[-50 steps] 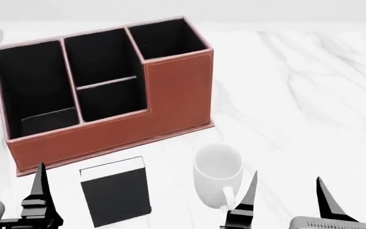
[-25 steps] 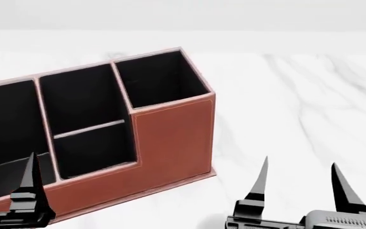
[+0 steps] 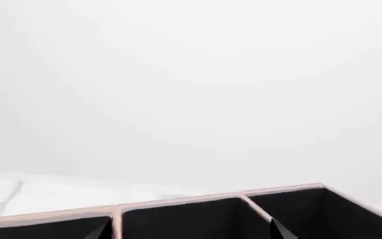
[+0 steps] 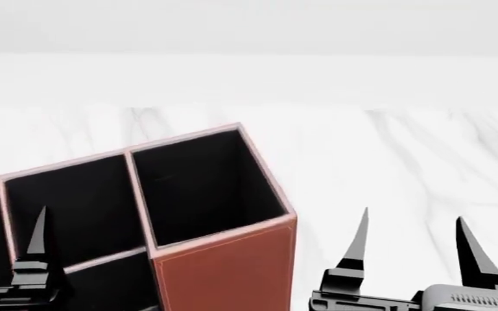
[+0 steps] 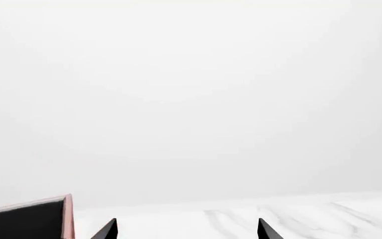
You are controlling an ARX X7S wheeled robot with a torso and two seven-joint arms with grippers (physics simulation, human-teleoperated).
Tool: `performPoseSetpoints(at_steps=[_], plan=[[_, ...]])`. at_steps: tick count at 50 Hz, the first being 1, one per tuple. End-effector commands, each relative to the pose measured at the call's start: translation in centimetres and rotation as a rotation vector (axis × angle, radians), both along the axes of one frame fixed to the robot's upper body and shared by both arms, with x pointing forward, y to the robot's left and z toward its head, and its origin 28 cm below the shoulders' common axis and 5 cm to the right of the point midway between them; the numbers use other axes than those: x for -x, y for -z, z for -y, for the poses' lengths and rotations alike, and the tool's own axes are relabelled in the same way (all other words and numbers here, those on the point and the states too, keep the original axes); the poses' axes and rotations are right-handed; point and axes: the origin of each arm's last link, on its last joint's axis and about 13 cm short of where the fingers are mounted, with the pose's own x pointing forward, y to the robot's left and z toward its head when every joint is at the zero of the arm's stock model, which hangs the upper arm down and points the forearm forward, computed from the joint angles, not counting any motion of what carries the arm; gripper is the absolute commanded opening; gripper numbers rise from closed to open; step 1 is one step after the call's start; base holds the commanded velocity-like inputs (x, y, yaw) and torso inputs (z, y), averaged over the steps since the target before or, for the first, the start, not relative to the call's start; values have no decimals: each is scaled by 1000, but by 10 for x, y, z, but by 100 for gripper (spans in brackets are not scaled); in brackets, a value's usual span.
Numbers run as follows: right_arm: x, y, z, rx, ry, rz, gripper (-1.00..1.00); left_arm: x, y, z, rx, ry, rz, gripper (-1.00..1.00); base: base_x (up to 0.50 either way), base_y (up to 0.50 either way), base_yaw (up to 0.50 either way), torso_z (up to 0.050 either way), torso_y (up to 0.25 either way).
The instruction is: Pick up the book and place it in the front compartment of the caddy.
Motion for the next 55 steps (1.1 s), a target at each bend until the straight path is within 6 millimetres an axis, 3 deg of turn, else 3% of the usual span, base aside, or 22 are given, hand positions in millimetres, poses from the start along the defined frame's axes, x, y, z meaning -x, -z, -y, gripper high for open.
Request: performPoseSetpoints(at_steps=[1,11,55], plan=[[-1,1,0,-2,32,6,100,0,1,0,-1,3,-2,100,500,0,0,0,0],[-1,5,1,-12,48,12,100,0,3,0,-2,2,-5,100,98,-13,56,0,1],[-2,4,2,6,52,31,100,1,2,0,-3,5,-2,100,0,0,500,0,0]])
